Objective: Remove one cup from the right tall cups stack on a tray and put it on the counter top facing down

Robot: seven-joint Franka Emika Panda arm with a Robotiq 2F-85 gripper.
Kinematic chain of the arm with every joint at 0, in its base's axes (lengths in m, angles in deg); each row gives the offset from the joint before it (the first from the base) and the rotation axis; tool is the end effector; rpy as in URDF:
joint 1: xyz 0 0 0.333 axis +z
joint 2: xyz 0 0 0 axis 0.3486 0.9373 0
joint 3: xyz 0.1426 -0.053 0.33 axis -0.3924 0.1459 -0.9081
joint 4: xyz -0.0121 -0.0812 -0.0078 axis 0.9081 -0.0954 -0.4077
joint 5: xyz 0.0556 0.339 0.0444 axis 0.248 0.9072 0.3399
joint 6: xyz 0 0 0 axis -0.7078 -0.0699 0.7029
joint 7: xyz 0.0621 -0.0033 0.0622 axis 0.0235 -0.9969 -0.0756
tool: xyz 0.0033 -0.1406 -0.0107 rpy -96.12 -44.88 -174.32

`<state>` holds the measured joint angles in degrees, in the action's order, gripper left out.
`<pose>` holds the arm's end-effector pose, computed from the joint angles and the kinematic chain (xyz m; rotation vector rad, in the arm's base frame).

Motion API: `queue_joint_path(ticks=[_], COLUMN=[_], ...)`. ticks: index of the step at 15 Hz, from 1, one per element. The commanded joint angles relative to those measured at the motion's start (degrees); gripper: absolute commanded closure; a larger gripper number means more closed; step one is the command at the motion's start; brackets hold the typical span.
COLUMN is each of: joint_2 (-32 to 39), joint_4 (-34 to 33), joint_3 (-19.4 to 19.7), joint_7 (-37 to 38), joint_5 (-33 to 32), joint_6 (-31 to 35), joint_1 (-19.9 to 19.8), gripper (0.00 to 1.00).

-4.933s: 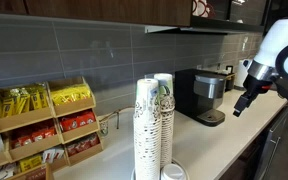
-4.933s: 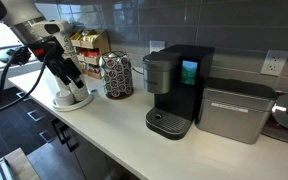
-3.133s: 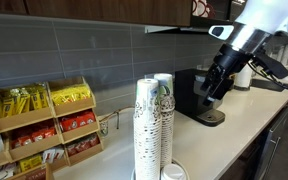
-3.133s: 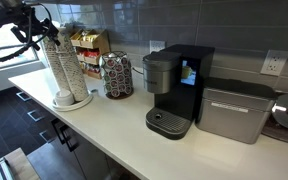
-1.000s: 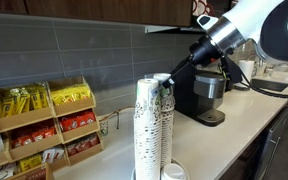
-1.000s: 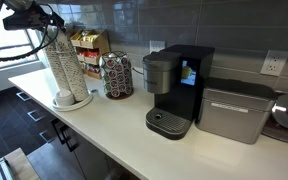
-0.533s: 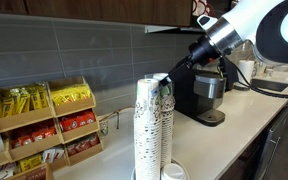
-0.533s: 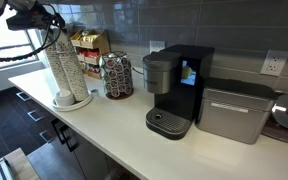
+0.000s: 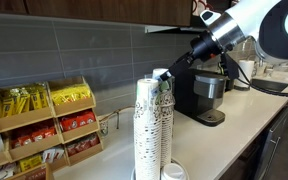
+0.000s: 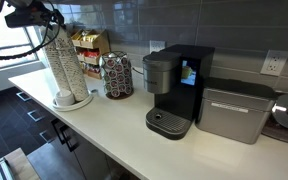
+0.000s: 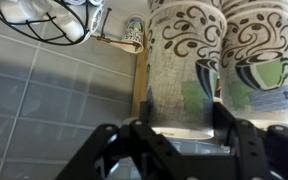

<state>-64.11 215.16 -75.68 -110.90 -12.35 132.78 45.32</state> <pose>0.3186 0.1330 0.6655 -2.5109 -0.8533 -1.3285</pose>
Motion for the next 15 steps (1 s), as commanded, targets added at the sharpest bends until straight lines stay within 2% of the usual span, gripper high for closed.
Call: queue_joint_path(ticks=[1,9,12,15], joint_2=[-2.50,-7.53,-9.00,-10.00], joint_4=[-0.19,-4.67,-4.90,-2.66], joint_3=[0.54,0.69,1.07,1.57], joint_7=[1.04,3.52,4.64,5.30], joint_5=[0.53,-0.82,-2.15,-4.38], joint_6=[0.07,-0.32,-0.60,-0.93], joint_1=[0.69,-2.04,-5.54,-10.90], gripper=[0.62,0.62,0.62,0.62])
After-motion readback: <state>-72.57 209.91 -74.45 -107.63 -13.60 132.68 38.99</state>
